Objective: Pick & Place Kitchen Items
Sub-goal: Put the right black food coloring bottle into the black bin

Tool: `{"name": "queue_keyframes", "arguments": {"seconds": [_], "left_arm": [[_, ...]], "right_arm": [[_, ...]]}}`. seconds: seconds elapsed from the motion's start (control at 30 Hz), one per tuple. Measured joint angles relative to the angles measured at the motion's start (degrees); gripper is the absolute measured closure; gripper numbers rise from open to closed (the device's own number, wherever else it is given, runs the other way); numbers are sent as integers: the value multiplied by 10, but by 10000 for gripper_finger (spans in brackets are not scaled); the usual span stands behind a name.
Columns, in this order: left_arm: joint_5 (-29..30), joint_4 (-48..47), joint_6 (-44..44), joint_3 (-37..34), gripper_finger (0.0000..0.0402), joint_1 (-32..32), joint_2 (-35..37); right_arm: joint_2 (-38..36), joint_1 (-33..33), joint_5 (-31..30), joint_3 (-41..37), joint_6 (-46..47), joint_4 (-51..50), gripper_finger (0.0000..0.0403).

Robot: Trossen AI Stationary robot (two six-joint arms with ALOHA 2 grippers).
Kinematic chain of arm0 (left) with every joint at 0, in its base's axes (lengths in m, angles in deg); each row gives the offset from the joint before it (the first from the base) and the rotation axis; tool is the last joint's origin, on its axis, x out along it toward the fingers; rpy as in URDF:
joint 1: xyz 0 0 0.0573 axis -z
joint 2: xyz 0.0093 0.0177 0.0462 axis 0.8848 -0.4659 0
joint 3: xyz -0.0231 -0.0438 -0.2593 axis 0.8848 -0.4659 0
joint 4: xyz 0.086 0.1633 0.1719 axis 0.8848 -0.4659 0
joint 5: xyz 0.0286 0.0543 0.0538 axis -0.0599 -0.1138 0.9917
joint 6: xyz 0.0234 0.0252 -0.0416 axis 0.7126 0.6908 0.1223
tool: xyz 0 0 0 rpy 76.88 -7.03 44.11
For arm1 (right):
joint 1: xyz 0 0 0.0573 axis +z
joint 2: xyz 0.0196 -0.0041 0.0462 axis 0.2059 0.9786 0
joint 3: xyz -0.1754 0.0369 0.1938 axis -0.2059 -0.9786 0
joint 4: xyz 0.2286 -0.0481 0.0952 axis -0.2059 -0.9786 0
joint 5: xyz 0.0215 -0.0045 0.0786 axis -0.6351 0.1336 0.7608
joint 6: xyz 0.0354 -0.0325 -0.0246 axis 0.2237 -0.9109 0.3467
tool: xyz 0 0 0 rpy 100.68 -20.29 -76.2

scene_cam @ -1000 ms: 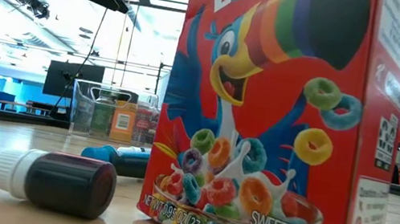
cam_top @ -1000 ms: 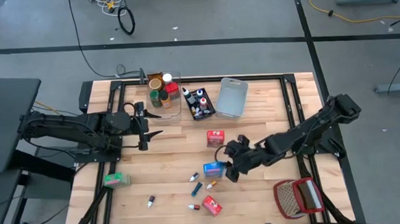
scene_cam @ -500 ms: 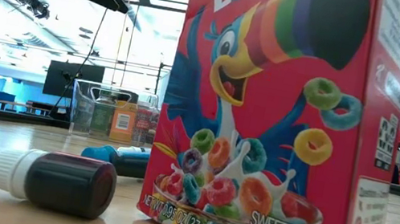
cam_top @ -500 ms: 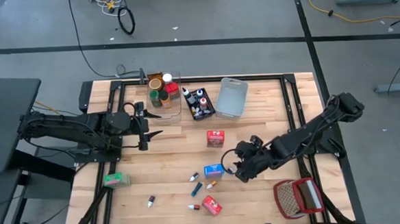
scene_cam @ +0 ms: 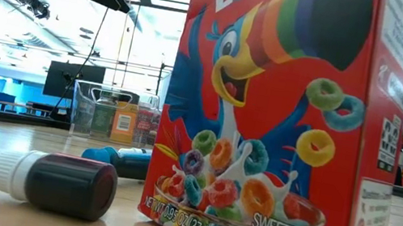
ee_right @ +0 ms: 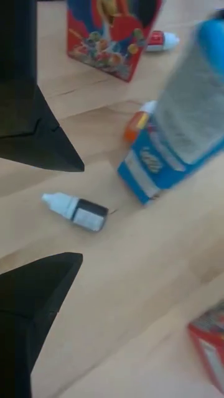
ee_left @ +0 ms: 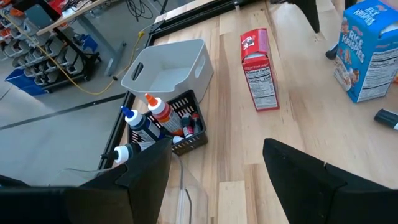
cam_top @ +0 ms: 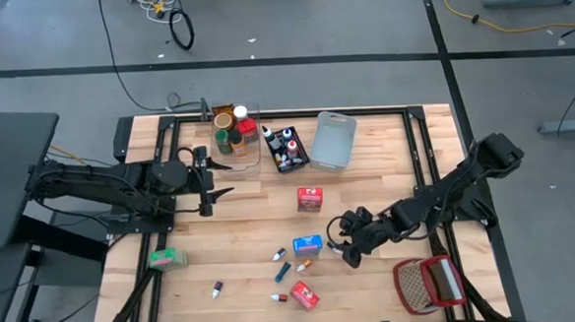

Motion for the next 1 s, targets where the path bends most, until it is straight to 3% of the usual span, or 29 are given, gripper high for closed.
{"name": "queue_keyframes", "arguments": {"seconds": [0.37, 0.6, 1.0], "left_arm": [[0, 3, 0, 0, 138, 0, 0], [0, 5, 0, 0, 138, 0, 0], [0, 8, 0, 0, 138, 0, 0]], "right_arm": [[80, 5, 44, 18, -15, 36, 168], [118, 14, -34, 24, -1, 39, 168], [120, 14, -34, 25, -4, 27, 168]]}}
